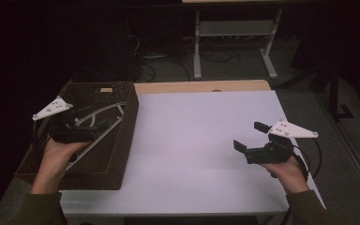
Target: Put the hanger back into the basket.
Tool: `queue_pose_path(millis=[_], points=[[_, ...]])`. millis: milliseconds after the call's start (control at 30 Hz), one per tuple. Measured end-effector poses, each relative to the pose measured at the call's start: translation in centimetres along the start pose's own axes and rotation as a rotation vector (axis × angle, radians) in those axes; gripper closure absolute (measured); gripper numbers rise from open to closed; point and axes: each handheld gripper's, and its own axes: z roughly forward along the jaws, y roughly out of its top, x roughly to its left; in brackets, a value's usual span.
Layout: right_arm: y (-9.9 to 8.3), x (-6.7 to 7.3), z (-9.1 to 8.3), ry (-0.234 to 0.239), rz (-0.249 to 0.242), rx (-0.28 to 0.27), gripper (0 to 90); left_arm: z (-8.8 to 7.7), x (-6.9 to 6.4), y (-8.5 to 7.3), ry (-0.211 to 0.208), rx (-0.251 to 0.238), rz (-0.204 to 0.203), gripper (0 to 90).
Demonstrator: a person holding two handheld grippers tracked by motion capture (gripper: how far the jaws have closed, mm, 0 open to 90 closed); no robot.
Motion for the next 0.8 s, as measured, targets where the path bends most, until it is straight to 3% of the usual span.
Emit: queue_pose_path(millis=[200, 433, 600, 800], points=[[0.7, 0.1, 0.5, 0.014, 0.004, 0.0, 0.0, 1.1, -1.4, -1.2, -0.044, -0.018, 0.002, 0.0], [2.0, 0.1, 0.6, 0.036, 0.001, -0.037, 0.0, 2.3, -3.2, -1.7, -0.102, -0.052, 0.012, 0.0], [2.8, 0.0, 0.7, 0.058, 0.006, -0.062, 0.0, 2.8, -3.9, -1.9, -0.138, -0.087, -0.002, 0.0], [3.2, -0.1, 0.6, 0.073, 0.016, -0.082, 0.0, 3.4, -4.6, -2.4, -0.166, -0.084, -0.004, 0.0]])
